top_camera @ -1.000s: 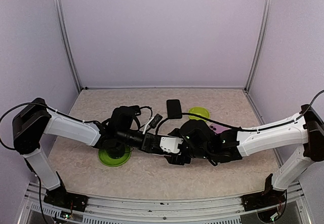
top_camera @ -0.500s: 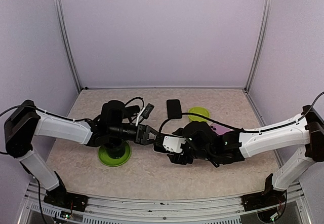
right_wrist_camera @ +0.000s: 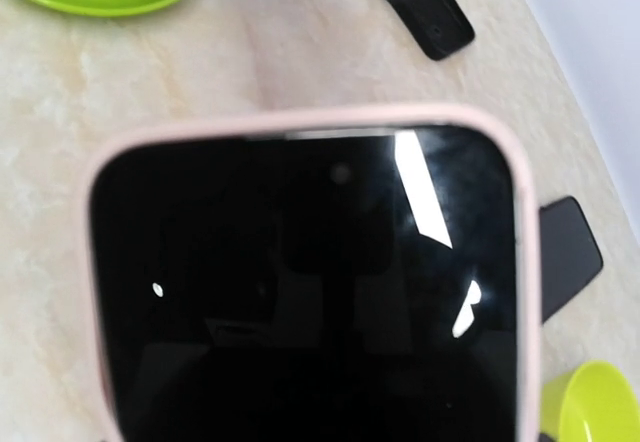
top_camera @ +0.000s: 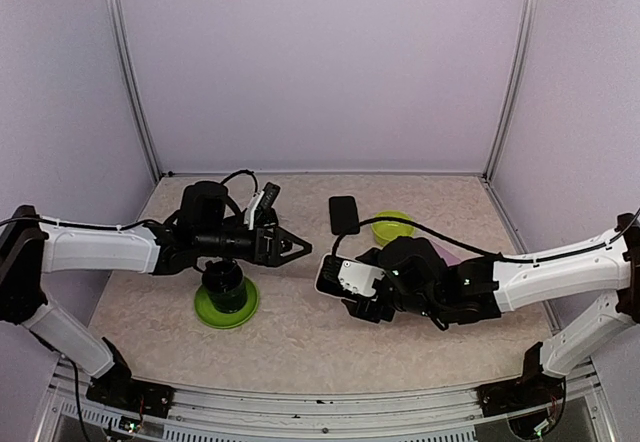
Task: Put the phone into the phone case
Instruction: Pick up the phone case from the center of the board.
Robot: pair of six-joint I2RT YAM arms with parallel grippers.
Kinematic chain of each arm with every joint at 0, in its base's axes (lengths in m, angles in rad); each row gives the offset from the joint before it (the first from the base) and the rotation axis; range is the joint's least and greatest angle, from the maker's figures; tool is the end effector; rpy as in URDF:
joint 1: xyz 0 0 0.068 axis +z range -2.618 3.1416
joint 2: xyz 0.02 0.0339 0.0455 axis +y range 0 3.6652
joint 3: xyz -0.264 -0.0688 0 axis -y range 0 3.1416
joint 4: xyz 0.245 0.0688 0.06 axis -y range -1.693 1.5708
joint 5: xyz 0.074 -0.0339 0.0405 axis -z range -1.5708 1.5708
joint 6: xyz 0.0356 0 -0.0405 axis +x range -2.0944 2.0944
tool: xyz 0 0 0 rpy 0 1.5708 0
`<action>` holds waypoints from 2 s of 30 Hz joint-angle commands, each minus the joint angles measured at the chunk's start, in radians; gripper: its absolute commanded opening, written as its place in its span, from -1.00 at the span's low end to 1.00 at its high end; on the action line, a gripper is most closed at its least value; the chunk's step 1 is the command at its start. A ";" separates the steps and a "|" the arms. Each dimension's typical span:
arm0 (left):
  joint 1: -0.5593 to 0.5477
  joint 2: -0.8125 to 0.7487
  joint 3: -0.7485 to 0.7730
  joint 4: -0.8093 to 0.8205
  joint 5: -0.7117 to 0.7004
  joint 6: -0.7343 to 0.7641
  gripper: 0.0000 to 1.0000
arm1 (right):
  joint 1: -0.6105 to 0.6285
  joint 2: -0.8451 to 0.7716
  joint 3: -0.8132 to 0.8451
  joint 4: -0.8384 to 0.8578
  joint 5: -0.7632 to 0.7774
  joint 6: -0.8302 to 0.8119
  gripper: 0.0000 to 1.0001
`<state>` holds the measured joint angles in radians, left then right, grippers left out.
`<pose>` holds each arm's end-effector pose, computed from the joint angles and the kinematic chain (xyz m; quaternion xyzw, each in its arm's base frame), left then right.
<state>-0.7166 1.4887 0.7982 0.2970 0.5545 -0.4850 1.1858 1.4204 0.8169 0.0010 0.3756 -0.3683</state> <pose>0.2303 -0.2255 0.2268 0.2434 0.7770 -0.4897 0.3118 0.1265 0.2773 0.2242 -0.5477 0.6809 0.0301 0.4853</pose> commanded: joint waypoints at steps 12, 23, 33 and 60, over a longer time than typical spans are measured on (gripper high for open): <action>0.125 0.052 0.267 -0.396 -0.537 0.075 0.98 | -0.017 -0.158 -0.078 0.022 0.044 0.118 0.44; 0.144 0.319 0.524 -0.552 -0.776 0.136 0.94 | -0.017 -0.210 -0.113 0.011 0.049 0.143 0.43; 0.144 0.516 0.678 -0.607 -0.900 0.211 0.72 | -0.017 -0.212 -0.102 0.005 0.052 0.150 0.42; 0.229 0.693 0.688 -0.504 -0.662 0.387 0.16 | -0.017 -0.217 -0.099 -0.036 0.047 0.169 0.41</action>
<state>-0.4938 2.1502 1.4704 -0.2157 -0.1398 -0.1196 1.1755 1.2434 0.7036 -0.0631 0.4057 -0.2153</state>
